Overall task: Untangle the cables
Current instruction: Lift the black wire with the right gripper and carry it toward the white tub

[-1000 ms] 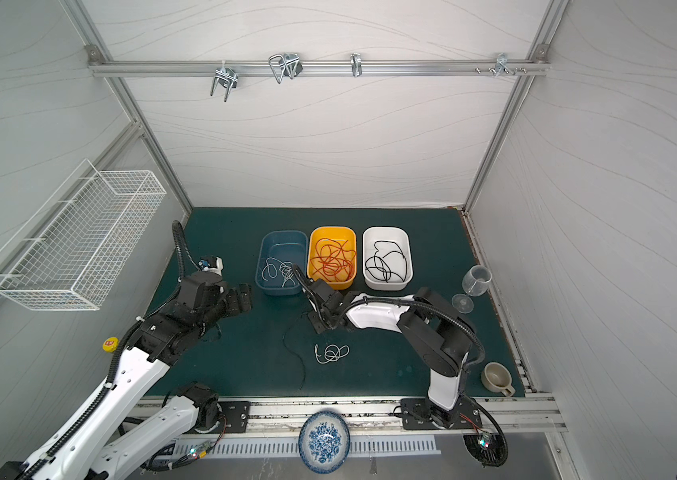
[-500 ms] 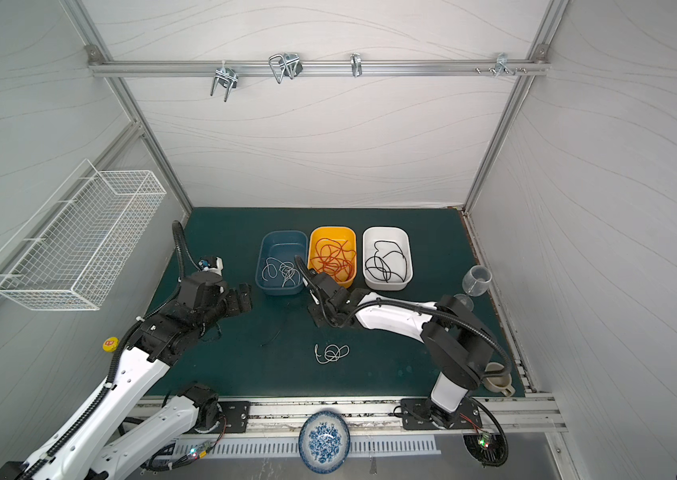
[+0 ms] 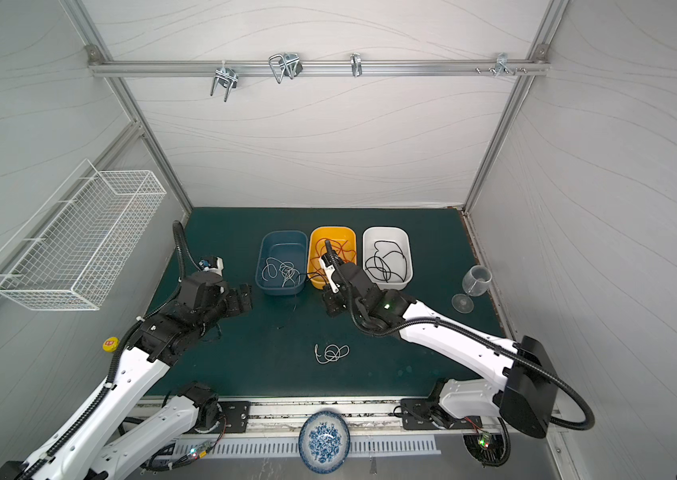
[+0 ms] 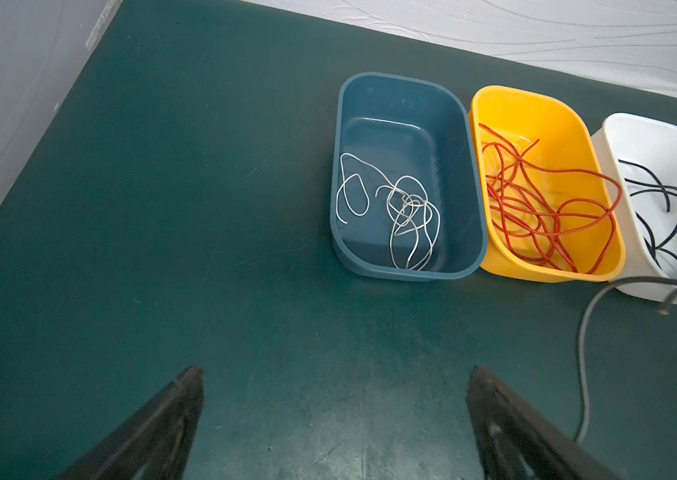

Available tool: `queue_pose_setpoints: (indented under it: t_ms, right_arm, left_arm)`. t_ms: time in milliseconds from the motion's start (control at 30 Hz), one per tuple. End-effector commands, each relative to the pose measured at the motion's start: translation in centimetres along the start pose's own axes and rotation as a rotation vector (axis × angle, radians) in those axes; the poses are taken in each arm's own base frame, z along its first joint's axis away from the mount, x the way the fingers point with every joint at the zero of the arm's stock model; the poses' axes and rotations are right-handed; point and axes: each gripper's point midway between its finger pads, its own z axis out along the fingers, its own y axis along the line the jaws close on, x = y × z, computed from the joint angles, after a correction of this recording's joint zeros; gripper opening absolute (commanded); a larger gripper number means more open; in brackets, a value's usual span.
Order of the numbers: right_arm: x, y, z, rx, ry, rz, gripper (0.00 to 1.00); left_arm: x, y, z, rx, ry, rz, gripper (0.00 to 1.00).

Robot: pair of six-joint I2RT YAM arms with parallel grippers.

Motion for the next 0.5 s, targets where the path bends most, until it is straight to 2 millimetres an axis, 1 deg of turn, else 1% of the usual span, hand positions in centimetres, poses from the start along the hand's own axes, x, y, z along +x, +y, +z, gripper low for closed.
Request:
queue_pose_setpoints:
  t_ms: [0,100,167,267,467]
  right_arm:
    - [0.0,-2.0,-2.1,0.054,-0.006,0.031,0.0]
    - [-1.3,-3.9,-4.1,0.091,-0.046,0.084,0.0]
    - [-1.9,-6.1,-5.5,0.146,-0.067,0.142,0.0]
    - [-2.3,-9.2,-7.3,0.215,-0.093,0.221,0.0]
    - [-2.8,-15.1,-9.6,0.314,-0.137,0.421,0.0]
  left_arm:
    - [-0.4,-0.1,-0.2,0.0,-0.022,0.011,1.0]
    - [-0.4,0.0,-0.2,-0.002,-0.019,0.012,1.0]
    - [-0.4,-0.1,-0.2,0.0,-0.021,0.013,1.0]
    - [-0.4,-0.1,-0.2,0.002,-0.02,0.013,1.0]
    - [-0.4,-0.2,-0.2,0.004,-0.017,0.015,1.0]
